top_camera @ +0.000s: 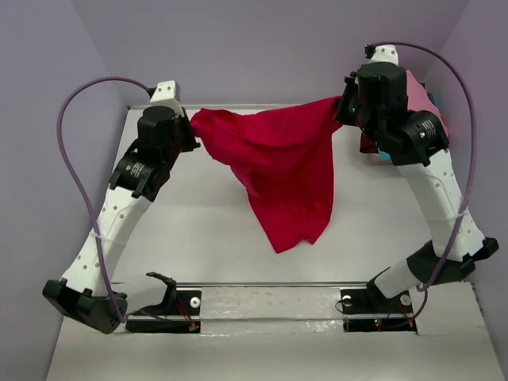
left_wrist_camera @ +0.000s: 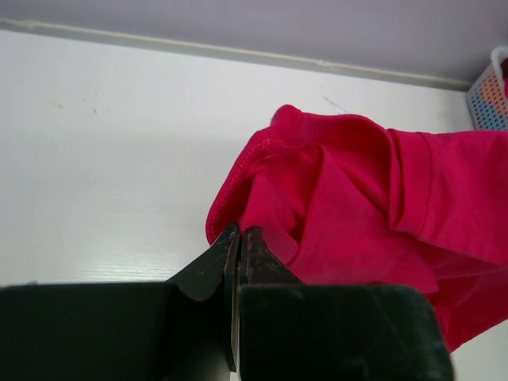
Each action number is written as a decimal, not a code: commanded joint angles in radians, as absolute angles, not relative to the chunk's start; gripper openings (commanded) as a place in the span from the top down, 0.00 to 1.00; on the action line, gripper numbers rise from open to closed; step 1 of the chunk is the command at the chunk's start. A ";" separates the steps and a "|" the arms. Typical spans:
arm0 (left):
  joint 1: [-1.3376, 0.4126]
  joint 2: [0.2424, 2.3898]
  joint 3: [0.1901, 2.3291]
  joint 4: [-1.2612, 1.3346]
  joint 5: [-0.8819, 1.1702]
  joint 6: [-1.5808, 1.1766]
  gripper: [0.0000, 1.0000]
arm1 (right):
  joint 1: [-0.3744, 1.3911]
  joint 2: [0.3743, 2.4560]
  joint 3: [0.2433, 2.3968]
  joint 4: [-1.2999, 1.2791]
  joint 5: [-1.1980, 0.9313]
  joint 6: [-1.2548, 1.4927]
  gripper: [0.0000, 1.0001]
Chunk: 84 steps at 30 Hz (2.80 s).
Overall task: Fold and stack the t-shirts
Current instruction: Flatten the tshirt out
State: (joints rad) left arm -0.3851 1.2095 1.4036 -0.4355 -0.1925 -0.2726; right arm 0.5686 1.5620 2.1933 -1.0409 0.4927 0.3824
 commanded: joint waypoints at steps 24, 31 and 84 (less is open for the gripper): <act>-0.388 0.792 1.436 -0.153 -0.006 -0.133 0.94 | 0.566 0.928 1.549 -0.299 0.356 0.279 0.93; -0.388 0.793 1.451 -0.124 0.038 -0.133 0.94 | 0.566 0.885 1.502 -0.233 0.377 0.258 0.93; -0.210 1.959 1.718 -0.166 -0.037 -0.348 0.94 | 0.312 2.054 2.187 -0.704 0.307 0.417 0.93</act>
State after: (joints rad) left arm -0.2138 1.9133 1.6051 -0.1638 -0.0059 -0.3168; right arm 0.3328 1.9739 2.0453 -0.6594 0.3611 0.4152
